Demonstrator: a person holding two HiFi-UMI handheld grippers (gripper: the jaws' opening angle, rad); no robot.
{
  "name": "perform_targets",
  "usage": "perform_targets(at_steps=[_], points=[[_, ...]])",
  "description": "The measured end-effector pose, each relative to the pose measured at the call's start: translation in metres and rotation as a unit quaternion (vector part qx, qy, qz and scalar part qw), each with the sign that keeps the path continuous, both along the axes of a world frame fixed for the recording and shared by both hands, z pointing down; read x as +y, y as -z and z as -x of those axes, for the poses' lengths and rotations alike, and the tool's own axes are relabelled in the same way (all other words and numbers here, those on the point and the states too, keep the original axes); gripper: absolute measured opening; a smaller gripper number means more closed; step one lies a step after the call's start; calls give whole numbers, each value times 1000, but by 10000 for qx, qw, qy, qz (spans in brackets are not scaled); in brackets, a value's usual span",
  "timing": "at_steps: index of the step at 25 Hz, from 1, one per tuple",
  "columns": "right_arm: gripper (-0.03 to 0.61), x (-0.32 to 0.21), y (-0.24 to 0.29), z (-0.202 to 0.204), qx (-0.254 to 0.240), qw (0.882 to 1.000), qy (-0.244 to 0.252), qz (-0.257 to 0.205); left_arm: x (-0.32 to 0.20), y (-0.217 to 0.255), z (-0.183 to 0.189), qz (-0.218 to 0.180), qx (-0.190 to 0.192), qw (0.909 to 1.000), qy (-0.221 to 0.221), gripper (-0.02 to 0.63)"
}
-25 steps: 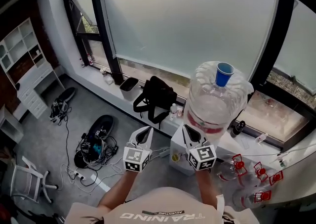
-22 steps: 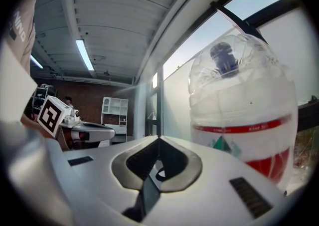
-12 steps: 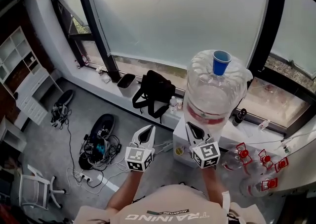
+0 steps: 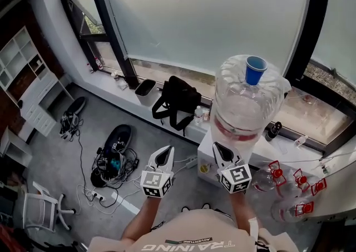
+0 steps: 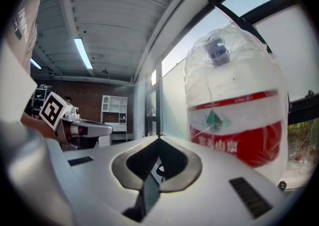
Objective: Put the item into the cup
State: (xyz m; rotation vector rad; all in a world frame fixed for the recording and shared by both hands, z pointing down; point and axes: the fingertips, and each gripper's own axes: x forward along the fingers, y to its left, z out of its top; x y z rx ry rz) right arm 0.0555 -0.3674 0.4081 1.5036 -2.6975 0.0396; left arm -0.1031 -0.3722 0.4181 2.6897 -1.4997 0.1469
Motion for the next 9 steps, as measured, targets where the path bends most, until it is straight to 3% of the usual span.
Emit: perform_targets(at_steps=[9], points=[[12,-7,-3,7,189,9996,146,-154,-1,-6,14,70,31,9997,228,8]])
